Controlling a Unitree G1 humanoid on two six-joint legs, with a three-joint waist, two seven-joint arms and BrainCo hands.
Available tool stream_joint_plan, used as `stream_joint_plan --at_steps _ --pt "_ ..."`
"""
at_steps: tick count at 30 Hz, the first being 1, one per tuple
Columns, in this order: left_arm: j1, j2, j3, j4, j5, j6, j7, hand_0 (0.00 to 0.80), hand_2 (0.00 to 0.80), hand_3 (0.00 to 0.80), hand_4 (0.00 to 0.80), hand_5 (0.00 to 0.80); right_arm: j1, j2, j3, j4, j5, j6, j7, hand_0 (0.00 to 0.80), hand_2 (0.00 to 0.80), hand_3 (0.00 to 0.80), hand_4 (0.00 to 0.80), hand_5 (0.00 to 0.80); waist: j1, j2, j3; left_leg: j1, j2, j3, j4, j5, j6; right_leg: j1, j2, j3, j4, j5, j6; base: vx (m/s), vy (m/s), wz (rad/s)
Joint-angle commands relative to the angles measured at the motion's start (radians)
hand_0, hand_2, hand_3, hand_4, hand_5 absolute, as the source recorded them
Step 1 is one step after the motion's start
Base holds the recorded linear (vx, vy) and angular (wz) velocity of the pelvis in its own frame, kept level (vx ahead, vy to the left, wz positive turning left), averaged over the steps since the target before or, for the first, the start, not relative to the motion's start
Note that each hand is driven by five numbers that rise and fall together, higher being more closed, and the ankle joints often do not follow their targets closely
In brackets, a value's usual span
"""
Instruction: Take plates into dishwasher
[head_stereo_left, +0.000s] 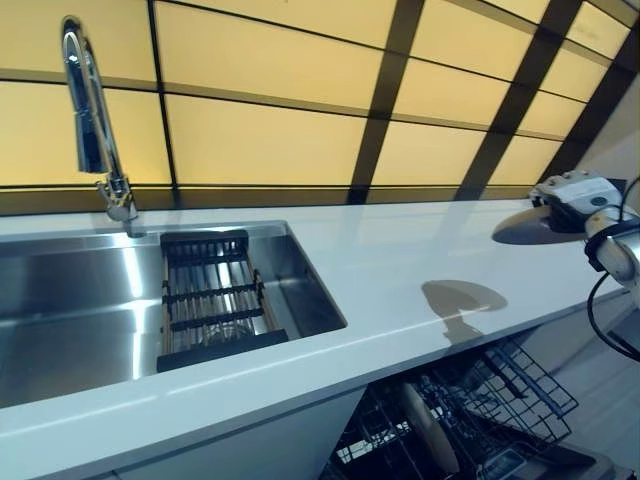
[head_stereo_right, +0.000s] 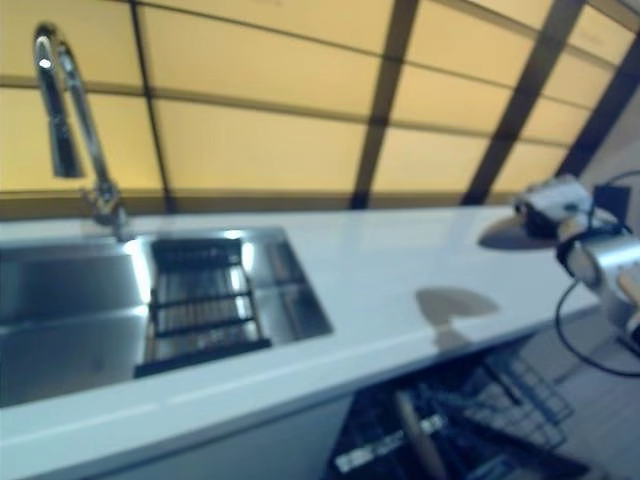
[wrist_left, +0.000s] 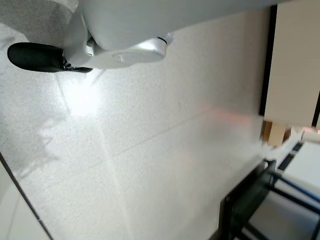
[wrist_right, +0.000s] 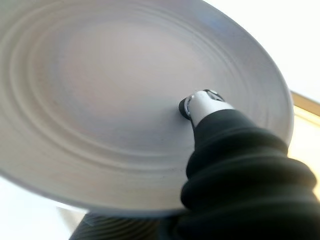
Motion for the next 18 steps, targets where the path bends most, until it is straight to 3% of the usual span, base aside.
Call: stream_joint_plan --at_steps 1,4,7,12,18 --pt "-0.051 -0.008 -0.033 0.033 0.039 -0.005 -0.012 0.000 0.000 0.000 0.000 0.000 -0.028 -0.060 -0.110 0.085 0.183 0.090 0.043 0.800 0.800 0.800 0.800 0.800 0.014 -0.005 0.016 -0.010 -0.039 -0.003 -0.003 -0.065 0.058 0.033 0.000 -0.035 0.056 -0.061 0.071 -0.060 -0.015 -0.18" --pt "-0.053 -0.009 -0.025 0.061 0.071 0.043 -0.006 0.000 0.000 0.000 0.000 0.000 0.093 -0.035 -0.272 0.148 0.329 0.110 0.091 0.800 0.800 0.800 0.800 0.800 0.002 0.005 0.019 -0.012 -0.038 0.004 -0.003 -0.061 0.053 0.033 0.000 -0.024 0.045 -0.053 0.070 -0.059 -0.016 -0.12" --pt "-0.052 -0.008 -0.017 0.082 0.087 0.078 0.004 0.000 0.000 0.000 0.000 0.000 0.149 -0.020 -0.352 0.159 0.395 0.140 0.139 0.800 0.800 0.800 0.800 0.800 -0.006 0.009 0.019 -0.012 -0.039 0.006 -0.003 -0.060 0.051 0.032 0.001 -0.018 0.040 -0.050 0.068 0.000 0.000 0.00" --pt "-0.057 -0.019 0.013 0.114 0.094 0.094 0.012 0.000 0.000 0.000 0.000 0.000 0.356 0.082 -0.571 0.108 0.569 0.187 0.226 0.800 0.800 0.800 0.800 0.800 -0.037 0.020 0.016 -0.004 -0.038 0.023 -0.003 -0.059 0.048 0.032 0.000 0.004 0.026 -0.039 0.065 -0.023 0.006 -0.11" --pt "-0.051 -0.031 0.029 0.117 0.100 0.083 0.019 0.000 0.000 0.000 0.000 0.000 0.502 0.186 -0.678 0.002 0.603 0.204 0.226 0.800 0.800 0.800 0.800 0.800 -0.051 0.025 0.021 -0.004 -0.034 0.034 -0.003 -0.058 0.048 0.028 0.000 0.017 0.021 -0.034 0.064 -0.010 -0.002 -0.01"
